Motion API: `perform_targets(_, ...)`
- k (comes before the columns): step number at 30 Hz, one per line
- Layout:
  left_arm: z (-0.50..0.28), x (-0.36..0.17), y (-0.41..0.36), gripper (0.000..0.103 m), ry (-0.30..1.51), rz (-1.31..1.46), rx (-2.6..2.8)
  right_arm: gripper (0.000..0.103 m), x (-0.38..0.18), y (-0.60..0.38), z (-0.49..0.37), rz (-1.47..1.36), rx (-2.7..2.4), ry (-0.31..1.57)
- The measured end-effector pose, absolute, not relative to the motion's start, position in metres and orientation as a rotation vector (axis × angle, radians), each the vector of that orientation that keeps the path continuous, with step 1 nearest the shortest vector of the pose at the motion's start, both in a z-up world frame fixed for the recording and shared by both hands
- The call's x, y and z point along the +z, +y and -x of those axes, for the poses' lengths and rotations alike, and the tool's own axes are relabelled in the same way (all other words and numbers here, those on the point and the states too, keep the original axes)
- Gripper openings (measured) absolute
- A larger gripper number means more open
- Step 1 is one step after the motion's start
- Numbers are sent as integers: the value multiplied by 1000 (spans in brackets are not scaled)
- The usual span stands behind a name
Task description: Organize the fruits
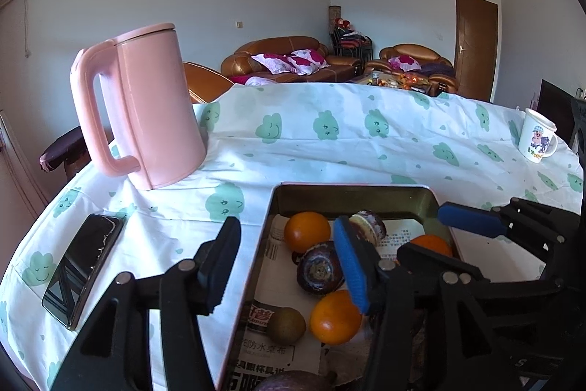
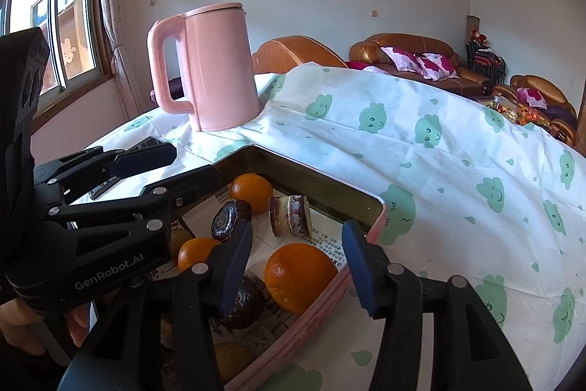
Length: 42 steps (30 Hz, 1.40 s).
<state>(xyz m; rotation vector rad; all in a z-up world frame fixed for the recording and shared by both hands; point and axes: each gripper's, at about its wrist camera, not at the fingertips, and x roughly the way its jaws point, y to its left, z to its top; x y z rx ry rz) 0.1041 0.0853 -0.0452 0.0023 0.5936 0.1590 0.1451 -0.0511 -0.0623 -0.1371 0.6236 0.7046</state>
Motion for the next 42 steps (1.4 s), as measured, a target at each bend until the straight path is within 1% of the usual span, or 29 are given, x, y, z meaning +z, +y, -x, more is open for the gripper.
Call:
perform_targets(3,-99,-42,86,63,581,12,160,61,-60,-56,-143,125,684,616)
perform_targets(5,-93,-38,85,69,559,23,151,62,-54,-63,-139,104,675,600)
perform_targets(7,-85,-32,82,77,532,21,149,62,-45,-70,-134,83,670,576)
perform_targets(10,-74,-23,77,78,496,36,134,64,-34,-79,-123,75,647,540)
perform_targets(12,-65,-18,74,79,476,44,124,68,-28,-84,-115,80,632,520)
perform_targets(16,-51,-11,72,89,436,56,133,70,-19,-93,-99,82,608,471)
perform_targets(21,-36,-6,70,98,396,76,133,71,-13,-102,-82,100,569,420)
perform_targets(28,-29,-4,58,100,376,66,107,72,-7,-118,-73,88,542,409)
perform_targets(42,-24,-3,46,100,378,65,71,74,-4,-140,-58,60,500,403)
